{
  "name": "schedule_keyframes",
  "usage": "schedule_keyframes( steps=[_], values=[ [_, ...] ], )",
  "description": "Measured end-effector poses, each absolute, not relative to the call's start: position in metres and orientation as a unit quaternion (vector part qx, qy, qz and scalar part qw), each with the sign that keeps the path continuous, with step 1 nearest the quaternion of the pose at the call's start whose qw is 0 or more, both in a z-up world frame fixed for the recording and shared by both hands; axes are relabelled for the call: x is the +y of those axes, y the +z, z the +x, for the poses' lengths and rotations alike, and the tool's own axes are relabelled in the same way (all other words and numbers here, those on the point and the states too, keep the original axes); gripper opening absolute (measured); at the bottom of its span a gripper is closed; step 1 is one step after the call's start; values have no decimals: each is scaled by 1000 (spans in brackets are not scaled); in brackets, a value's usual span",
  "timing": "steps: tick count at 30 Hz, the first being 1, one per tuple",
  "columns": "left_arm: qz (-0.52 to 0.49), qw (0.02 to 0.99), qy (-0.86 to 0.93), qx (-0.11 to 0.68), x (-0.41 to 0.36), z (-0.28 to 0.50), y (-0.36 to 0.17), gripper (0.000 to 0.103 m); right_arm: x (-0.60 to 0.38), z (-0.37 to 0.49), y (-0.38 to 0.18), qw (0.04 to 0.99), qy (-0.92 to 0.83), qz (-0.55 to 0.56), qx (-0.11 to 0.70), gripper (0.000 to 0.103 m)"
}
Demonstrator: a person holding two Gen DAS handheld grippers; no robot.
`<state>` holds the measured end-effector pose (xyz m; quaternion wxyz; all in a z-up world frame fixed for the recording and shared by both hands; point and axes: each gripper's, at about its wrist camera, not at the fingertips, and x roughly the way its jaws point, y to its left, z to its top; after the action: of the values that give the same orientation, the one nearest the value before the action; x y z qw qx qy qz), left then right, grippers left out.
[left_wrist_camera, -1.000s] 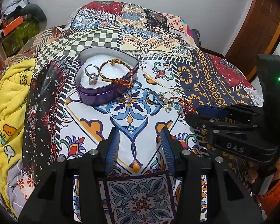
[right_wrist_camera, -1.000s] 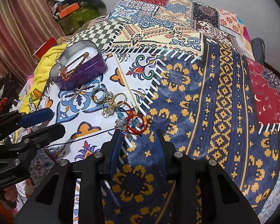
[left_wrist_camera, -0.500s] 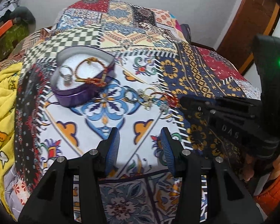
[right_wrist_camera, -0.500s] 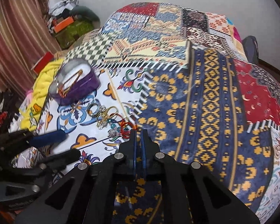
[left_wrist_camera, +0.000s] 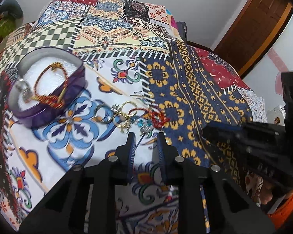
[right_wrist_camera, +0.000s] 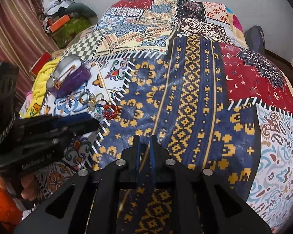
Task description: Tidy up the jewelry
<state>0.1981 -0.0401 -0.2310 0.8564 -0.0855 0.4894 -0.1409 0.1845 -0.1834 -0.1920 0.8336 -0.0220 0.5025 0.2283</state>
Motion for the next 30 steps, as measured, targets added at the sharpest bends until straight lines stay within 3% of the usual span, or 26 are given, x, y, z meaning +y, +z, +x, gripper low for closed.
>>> schedule_keyframes(
  steps=[4, 5, 6, 30],
  values=[
    [-77, 859, -139, 487, -45, 205, -232, 20, -181, 183, -192, 834, 232, -25, 500, 28],
    [-70, 861, -136, 485, -47, 207, -233, 15, -180, 183, -192, 834, 234, -27, 499, 28],
    [-61, 863, -129, 484, -49, 208, -234, 8, -177, 183, -192, 834, 236, -32, 497, 29],
    [-96, 875, -96, 465, 9, 167, -224, 8, -100, 187, -193, 806, 312, -87, 496, 29]
  ],
)
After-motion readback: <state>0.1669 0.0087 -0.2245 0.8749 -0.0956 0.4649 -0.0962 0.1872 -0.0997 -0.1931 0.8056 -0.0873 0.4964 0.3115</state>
